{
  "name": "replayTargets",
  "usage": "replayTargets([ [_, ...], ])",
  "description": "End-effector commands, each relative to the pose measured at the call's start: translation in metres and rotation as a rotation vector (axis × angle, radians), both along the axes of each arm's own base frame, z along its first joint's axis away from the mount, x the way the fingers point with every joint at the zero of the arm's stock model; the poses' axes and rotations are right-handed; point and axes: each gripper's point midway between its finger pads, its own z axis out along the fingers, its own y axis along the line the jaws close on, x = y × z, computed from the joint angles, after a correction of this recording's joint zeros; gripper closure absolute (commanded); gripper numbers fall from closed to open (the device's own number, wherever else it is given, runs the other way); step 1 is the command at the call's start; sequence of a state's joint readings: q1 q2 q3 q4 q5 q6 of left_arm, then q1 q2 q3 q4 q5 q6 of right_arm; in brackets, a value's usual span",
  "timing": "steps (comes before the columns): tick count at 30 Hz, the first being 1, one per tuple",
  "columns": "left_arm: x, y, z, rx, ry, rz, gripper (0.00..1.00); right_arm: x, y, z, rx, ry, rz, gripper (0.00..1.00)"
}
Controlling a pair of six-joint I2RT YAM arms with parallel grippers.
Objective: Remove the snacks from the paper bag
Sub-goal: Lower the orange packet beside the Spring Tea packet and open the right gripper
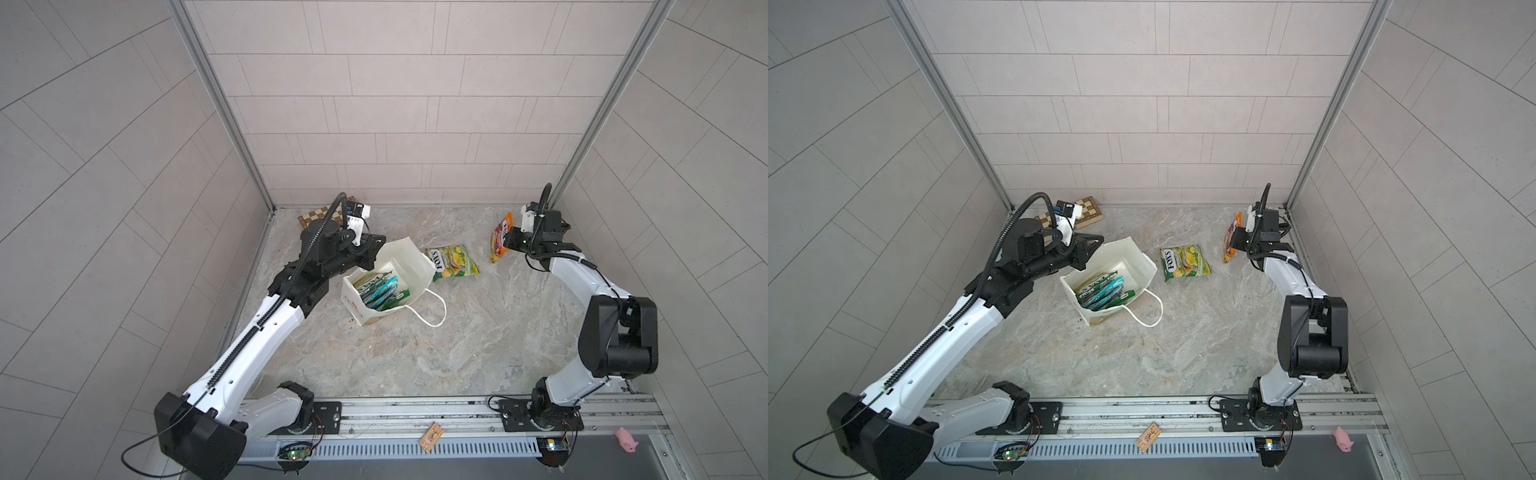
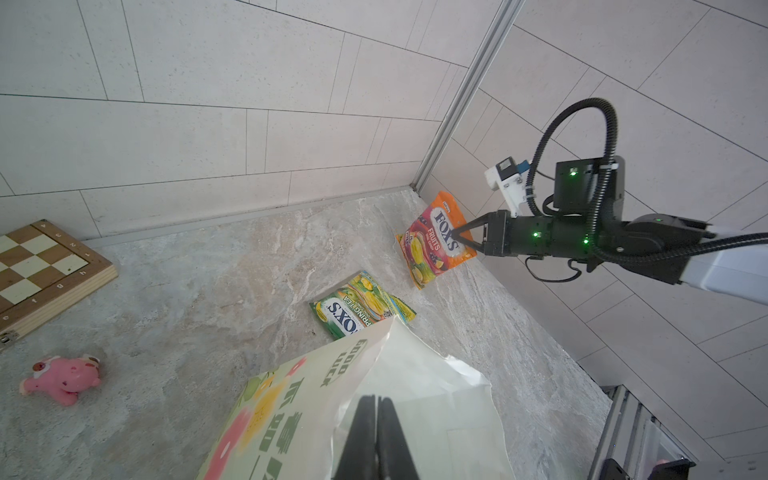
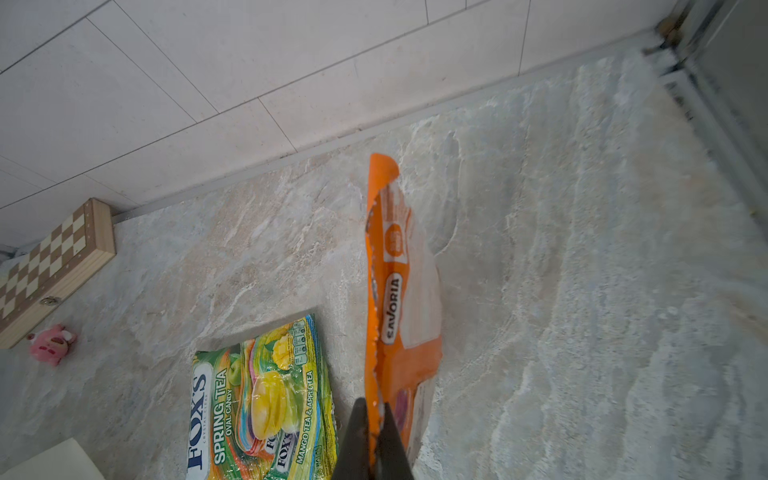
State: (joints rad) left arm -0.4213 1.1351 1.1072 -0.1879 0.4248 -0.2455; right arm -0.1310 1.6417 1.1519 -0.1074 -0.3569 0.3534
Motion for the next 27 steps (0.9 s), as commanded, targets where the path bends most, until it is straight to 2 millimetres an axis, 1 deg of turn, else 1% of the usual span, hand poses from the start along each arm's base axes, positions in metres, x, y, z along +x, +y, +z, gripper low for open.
replayTargets([
  [1, -0.002, -0.002, 0.023, -0.021, -0.063, -0.020, 1.00, 0.016, 0.007, 0.012, 0.107, -0.068, 0.063, 1.00],
  [4, -0.003, -0.003, 0.022, -0.019, -0.062, -0.023, 1.00, 0.016, 0.006, -0.002, 0.135, -0.037, 0.086, 1.00],
  [8, -0.002, -0.003, 0.021, -0.019, -0.059, -0.022, 1.00, 0.009, -0.004, -0.020, 0.129, 0.038, 0.090, 1.00],
  [11, -0.002, -0.003, 0.021, -0.019, -0.059, -0.023, 1.00, 0.001, -0.017, -0.037, 0.122, 0.113, 0.060, 1.00],
  [14, -0.001, -0.003, 0.021, -0.017, -0.058, -0.021, 1.00, -0.011, -0.036, -0.052, 0.092, 0.184, -0.009, 1.00],
  [20, -0.001, -0.004, 0.020, -0.018, -0.055, -0.023, 1.00, -0.032, -0.066, -0.074, -0.027, 0.310, -0.118, 1.00],
  [23, -0.001, -0.003, 0.020, -0.018, -0.054, -0.022, 1.00, -0.037, -0.070, -0.082, -0.060, 0.368, -0.108, 0.98],
  [27, -0.001, -0.005, 0.019, -0.020, -0.050, -0.027, 1.00, -0.035, -0.067, -0.091, -0.046, 0.433, -0.075, 0.97],
])
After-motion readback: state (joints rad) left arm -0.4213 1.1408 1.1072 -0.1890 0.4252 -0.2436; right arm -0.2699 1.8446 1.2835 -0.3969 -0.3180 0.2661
